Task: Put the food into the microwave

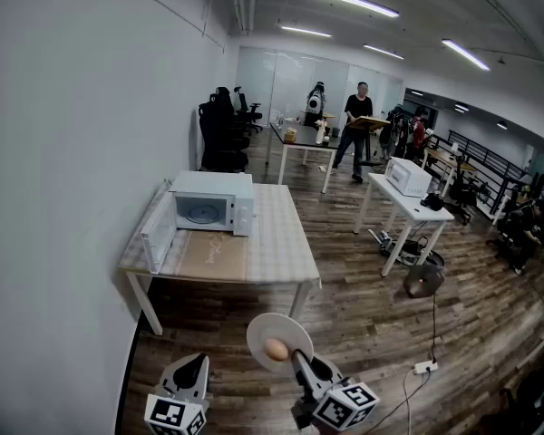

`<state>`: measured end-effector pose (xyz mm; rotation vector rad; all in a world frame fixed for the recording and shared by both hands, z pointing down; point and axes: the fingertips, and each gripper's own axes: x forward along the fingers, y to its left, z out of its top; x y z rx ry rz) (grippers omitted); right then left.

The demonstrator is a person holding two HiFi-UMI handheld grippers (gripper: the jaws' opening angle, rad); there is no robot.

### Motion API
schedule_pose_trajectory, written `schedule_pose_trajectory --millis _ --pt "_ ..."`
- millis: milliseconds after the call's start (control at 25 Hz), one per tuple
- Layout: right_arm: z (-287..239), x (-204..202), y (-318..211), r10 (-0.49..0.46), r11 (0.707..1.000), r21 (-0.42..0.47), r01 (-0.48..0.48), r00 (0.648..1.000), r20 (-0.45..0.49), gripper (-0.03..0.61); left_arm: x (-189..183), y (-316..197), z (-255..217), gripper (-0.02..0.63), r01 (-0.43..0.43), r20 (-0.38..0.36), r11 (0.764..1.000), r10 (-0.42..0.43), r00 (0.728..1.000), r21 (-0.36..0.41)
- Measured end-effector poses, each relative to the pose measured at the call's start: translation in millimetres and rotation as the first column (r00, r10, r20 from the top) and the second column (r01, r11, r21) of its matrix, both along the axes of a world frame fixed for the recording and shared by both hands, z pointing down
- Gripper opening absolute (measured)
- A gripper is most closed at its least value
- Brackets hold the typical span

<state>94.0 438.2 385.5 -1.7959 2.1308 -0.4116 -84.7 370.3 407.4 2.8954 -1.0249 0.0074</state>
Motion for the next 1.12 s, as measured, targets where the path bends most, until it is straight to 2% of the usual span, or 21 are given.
schedule_pose_trajectory --millis 200,360,560,760,920,1120 --pt "2 3 0 0.017 1.000 -0.006 -0.017 0.998 -0.067 0.025 3 -1 3 0.008 0.008 -0.010 1.000 -0.009 1.000 -0.011" --pt "-4 0 0 0.054 0.998 -0.004 -0.056 0.976 -0.211 0.025 3 -1 0 0.008 0.007 -0.020 1.000 -0.007 1.000 -0.019" --pt "-5 -7 -2 0.054 0.998 -0.009 -0.058 0.970 -0.237 0.025 -3 -5 0 0.008 0.017 -0.041 1.000 -0.018 0.999 -0.015" --pt "-7 -13 -8 0.097 0.995 0.025 -0.095 0.932 -0.348 0.025 -7 -9 6 0.008 0.015 -0.037 1.000 -0.016 0.999 -0.019" --pt "-7 -31 -21 0.086 0.996 0.021 -0.083 0.933 -0.349 0.025 -18 -20 10 0.008 0.018 -0.024 1.000 -0.019 1.000 -0.019" --pt "-9 -57 -36 0.103 0.994 0.005 -0.108 0.930 -0.354 0.025 -44 -36 2 0.008 0.007 -0.048 1.000 -0.007 0.999 -0.014"
